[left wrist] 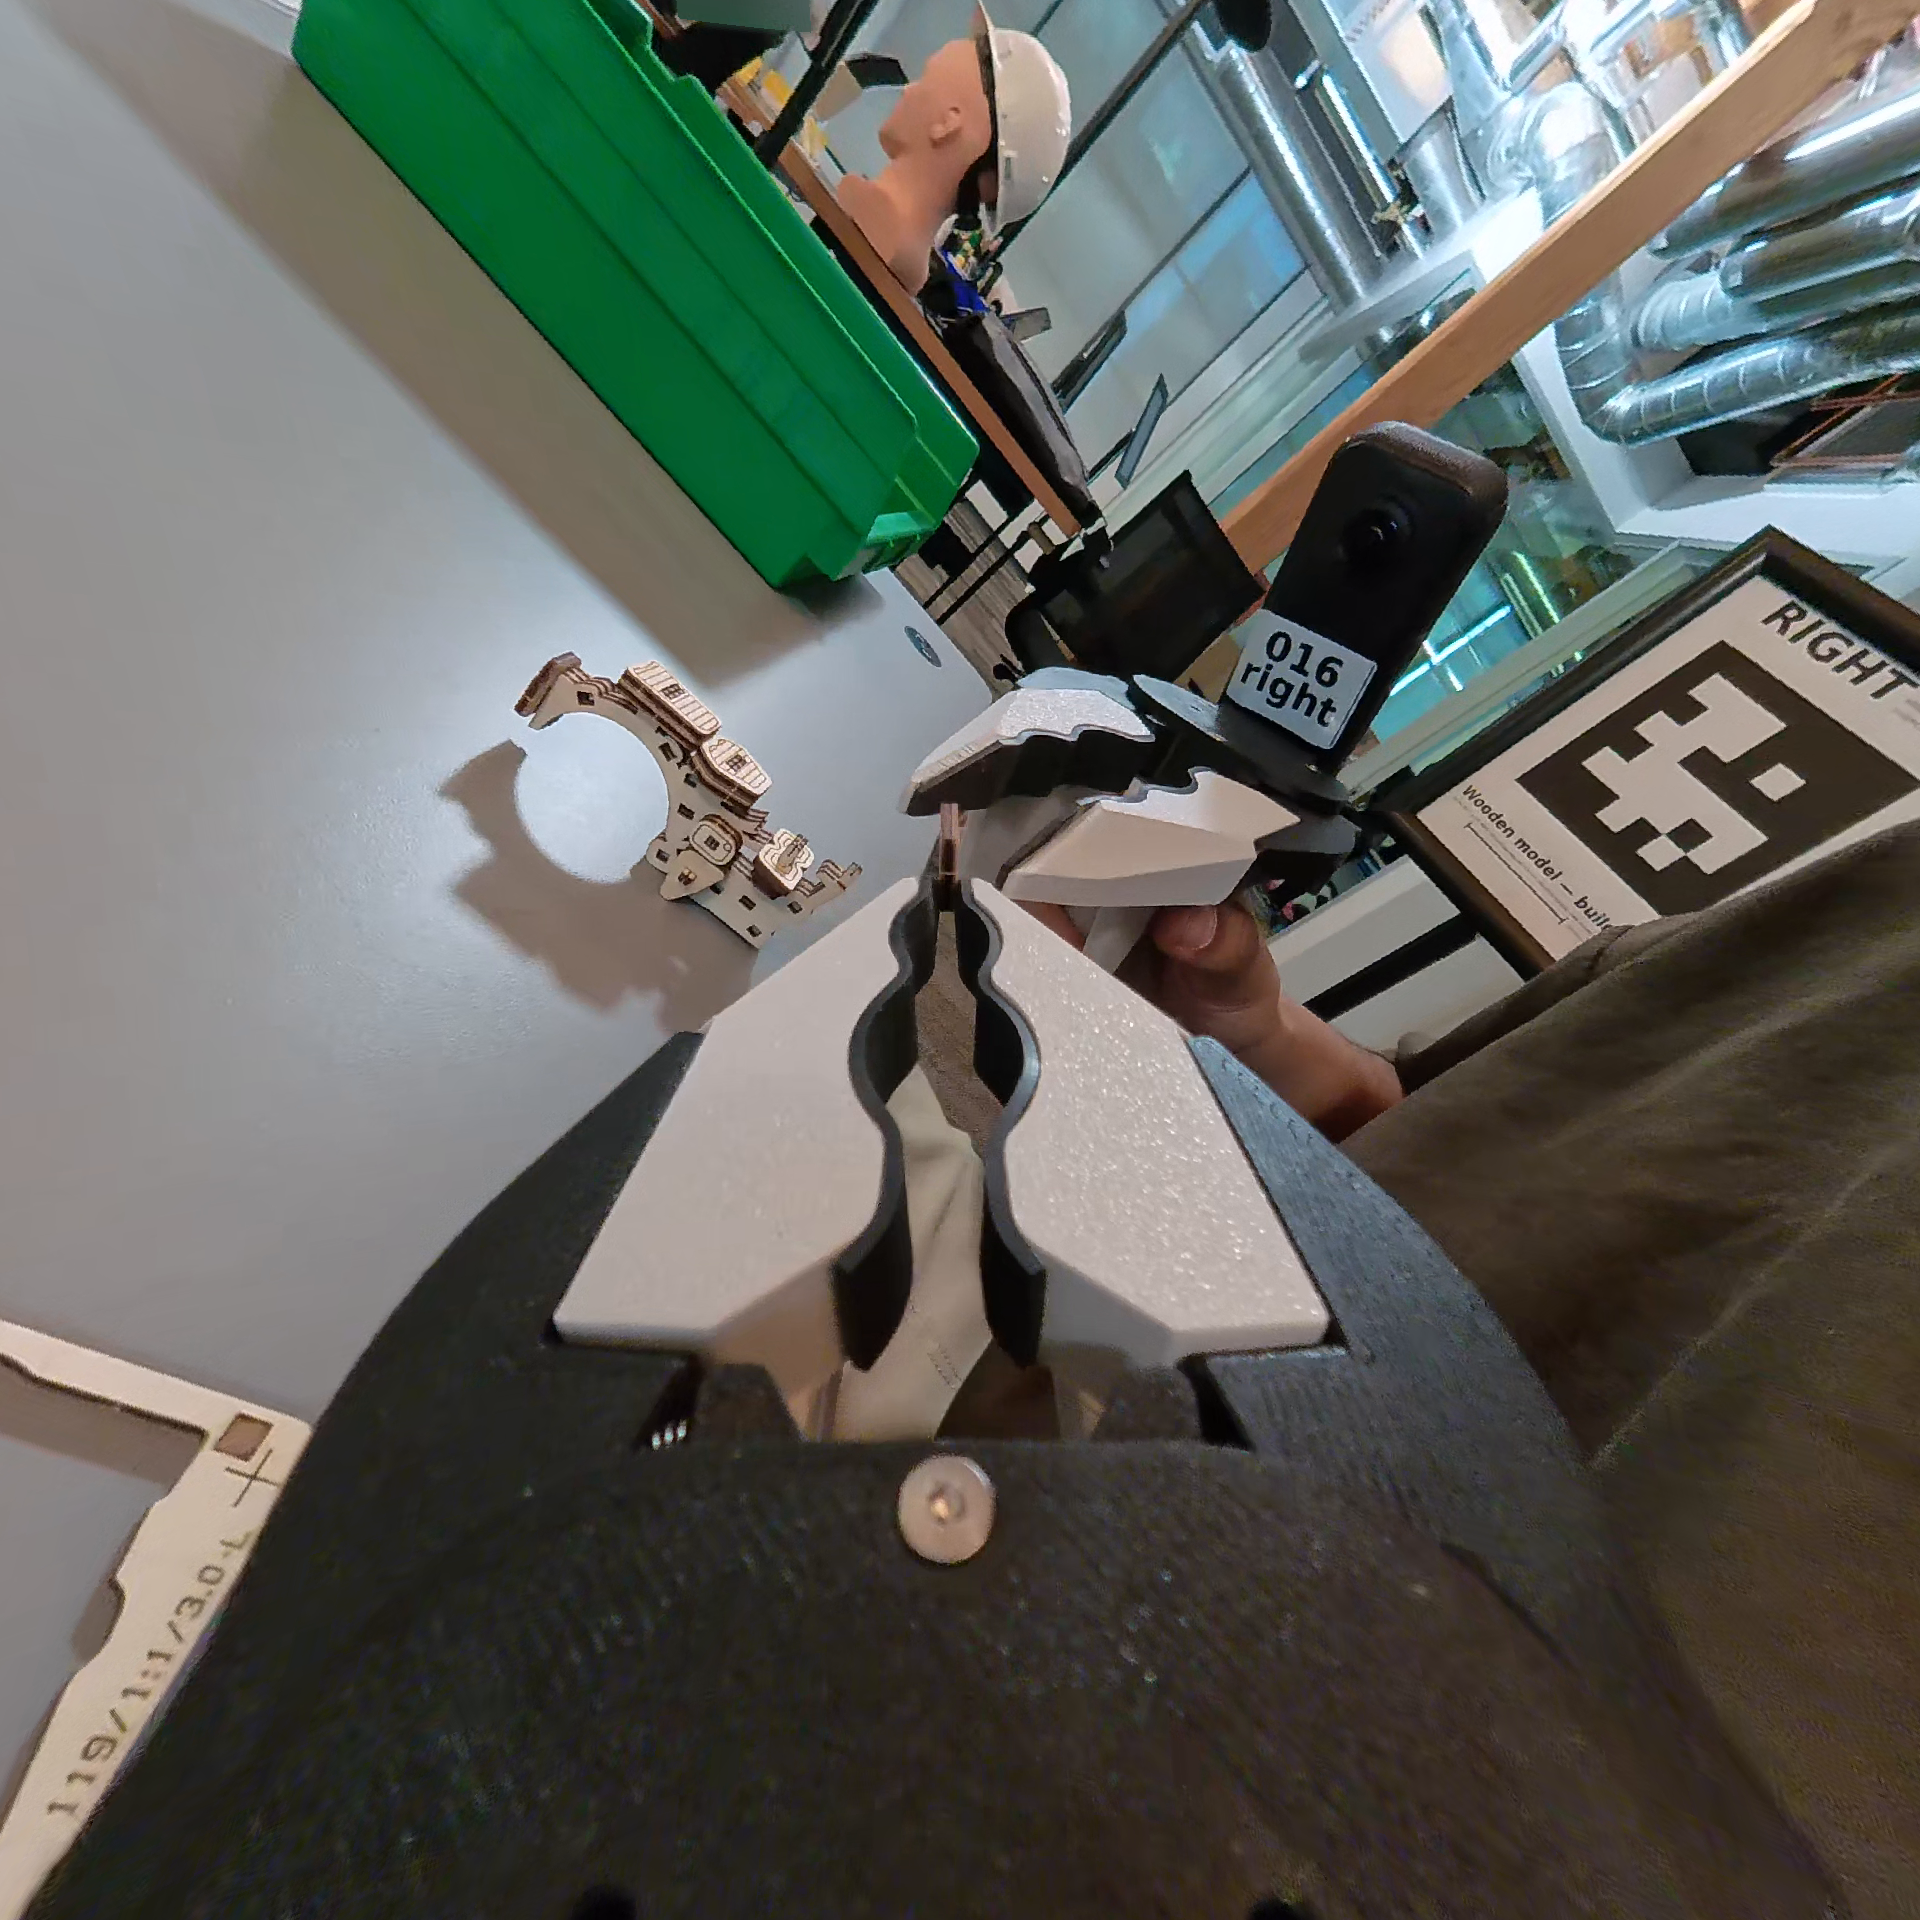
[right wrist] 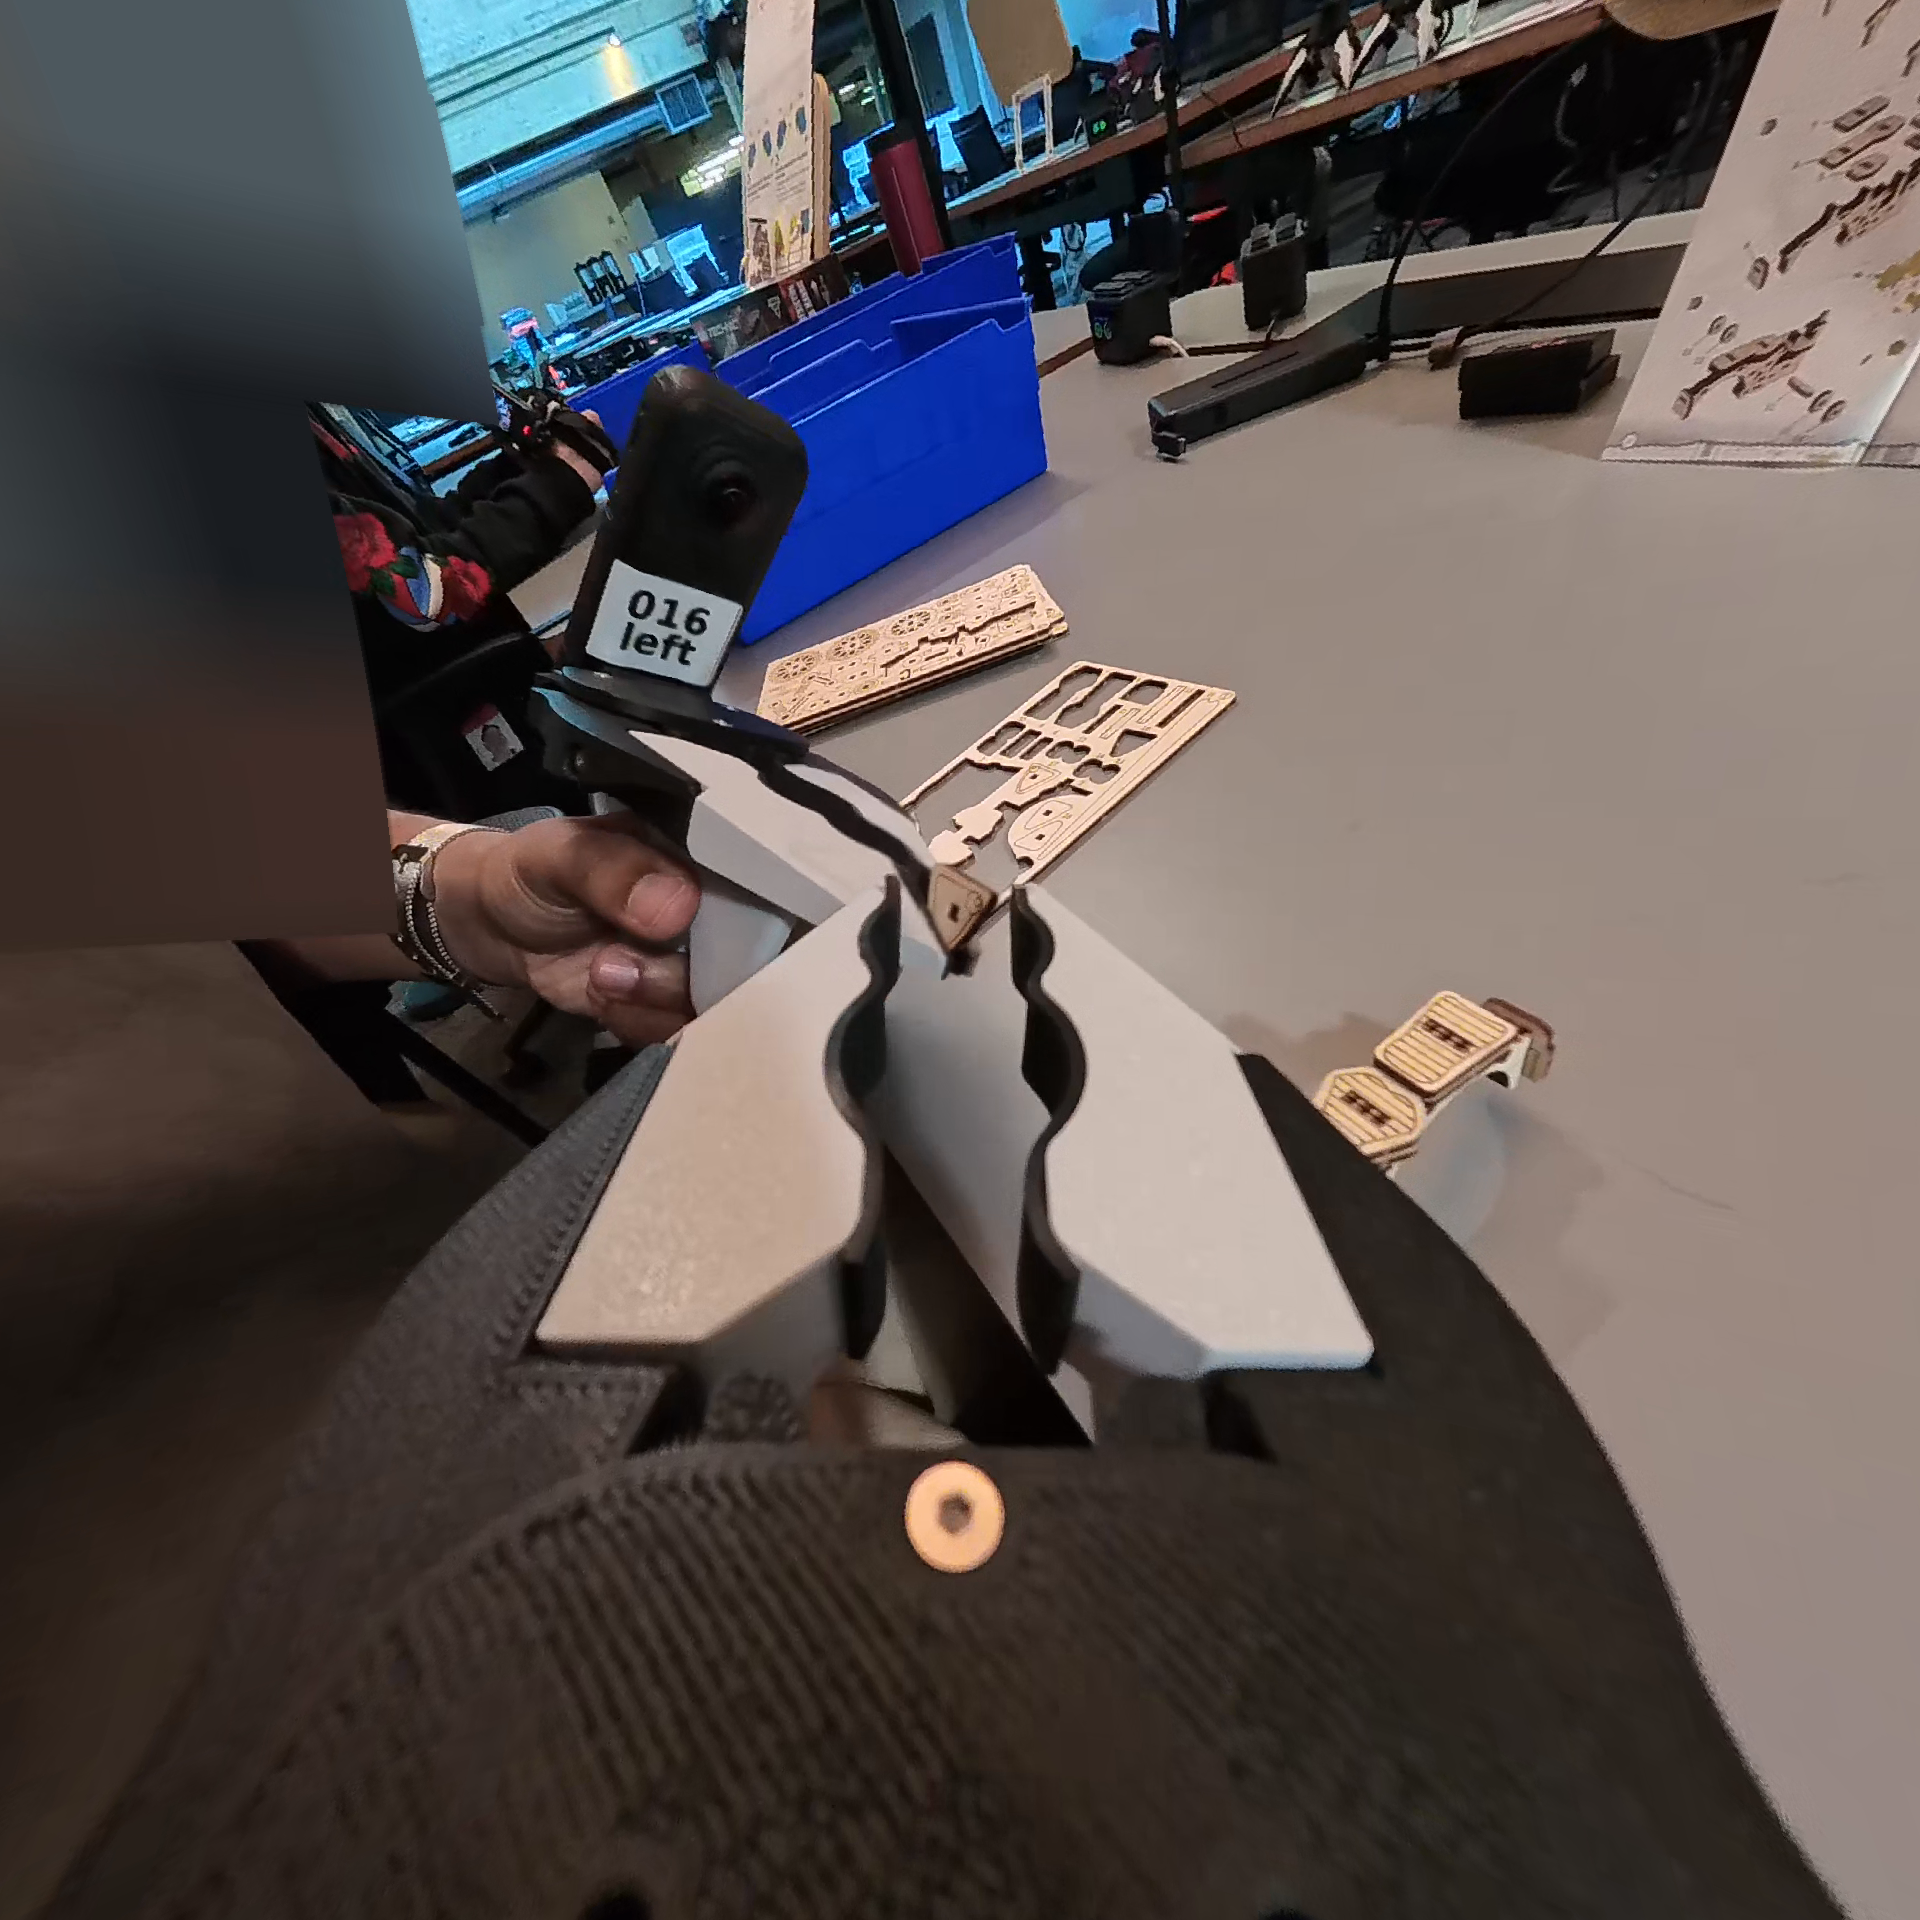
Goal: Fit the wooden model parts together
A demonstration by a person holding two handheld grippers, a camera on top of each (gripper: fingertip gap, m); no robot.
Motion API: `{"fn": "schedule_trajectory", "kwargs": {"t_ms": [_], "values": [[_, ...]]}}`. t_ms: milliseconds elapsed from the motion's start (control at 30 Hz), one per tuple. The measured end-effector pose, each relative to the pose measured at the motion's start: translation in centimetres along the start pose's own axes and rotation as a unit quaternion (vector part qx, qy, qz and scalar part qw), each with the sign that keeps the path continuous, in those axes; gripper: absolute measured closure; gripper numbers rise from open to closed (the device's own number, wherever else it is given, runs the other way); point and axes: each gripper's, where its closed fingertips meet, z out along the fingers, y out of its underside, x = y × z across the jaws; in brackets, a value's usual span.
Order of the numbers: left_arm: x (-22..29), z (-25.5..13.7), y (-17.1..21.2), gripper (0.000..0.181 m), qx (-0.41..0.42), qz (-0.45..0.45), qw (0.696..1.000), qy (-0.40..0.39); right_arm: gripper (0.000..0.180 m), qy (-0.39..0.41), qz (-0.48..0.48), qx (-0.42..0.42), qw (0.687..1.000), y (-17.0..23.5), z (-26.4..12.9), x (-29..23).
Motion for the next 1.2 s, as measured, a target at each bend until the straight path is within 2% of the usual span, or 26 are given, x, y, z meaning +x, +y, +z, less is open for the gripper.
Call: {"fn": "schedule_trajectory", "kwargs": {"t_ms": [467,1200], "values": [[-0.5,-0.2,-0.4,0.181,0.010,-0.041,0.999,0.011,0.160,0.003,0.009,0.006,1.000,-0.2,-0.2,0.5],[-0.7,-0.6,-1.3,0.181,0.037,-0.051,0.998,0.008,0.161,0.009,0.005,0.004,1.000,-0.1,-0.1,0.7]]}}
